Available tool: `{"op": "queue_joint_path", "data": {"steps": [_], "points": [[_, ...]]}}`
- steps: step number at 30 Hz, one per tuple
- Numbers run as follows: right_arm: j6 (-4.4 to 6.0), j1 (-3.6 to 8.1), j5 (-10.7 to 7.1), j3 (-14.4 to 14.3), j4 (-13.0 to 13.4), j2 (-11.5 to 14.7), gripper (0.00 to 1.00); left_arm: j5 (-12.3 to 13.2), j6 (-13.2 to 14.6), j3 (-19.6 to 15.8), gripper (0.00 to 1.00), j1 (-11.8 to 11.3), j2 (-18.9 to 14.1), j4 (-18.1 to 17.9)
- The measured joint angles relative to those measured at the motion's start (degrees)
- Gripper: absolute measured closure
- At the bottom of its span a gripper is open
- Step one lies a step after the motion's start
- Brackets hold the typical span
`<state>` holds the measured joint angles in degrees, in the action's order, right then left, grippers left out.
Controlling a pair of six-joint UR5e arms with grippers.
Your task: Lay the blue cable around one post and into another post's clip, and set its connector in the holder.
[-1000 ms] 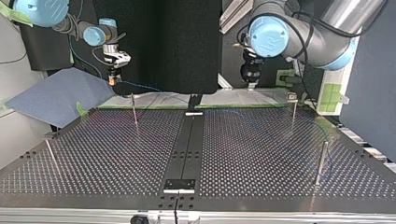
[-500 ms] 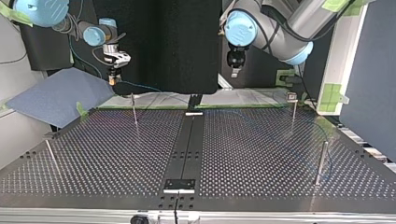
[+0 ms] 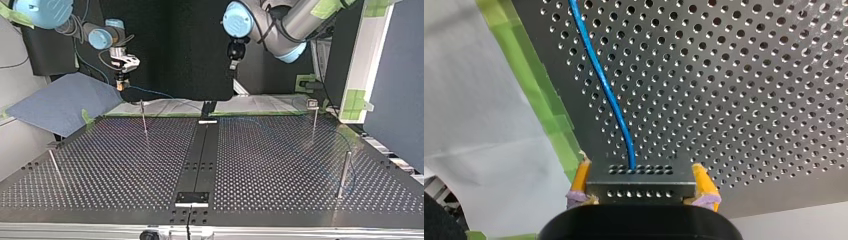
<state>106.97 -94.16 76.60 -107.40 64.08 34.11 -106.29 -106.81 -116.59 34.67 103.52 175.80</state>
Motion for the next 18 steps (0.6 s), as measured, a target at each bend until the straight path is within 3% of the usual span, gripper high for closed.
{"op": "queue_joint_path", "data": {"steps": [10,13,18], "points": [[-2.02,0.35,-0.22,-0.8,-1.3,1.5,1.00,2.8,-0.5,0.4,0.00,5.7,5.8,-5.8],[-2.50,0.43,-0.25,-1.9,-1.2,2.6,1.00,3.5,-0.6,0.6,0.00,5.8,7.4,-7.4],[-2.69,0.48,-0.10,-3.4,-1.0,4.6,1.00,5.5,-0.8,0.7,0.00,4.1,9.7,-9.7]]}}
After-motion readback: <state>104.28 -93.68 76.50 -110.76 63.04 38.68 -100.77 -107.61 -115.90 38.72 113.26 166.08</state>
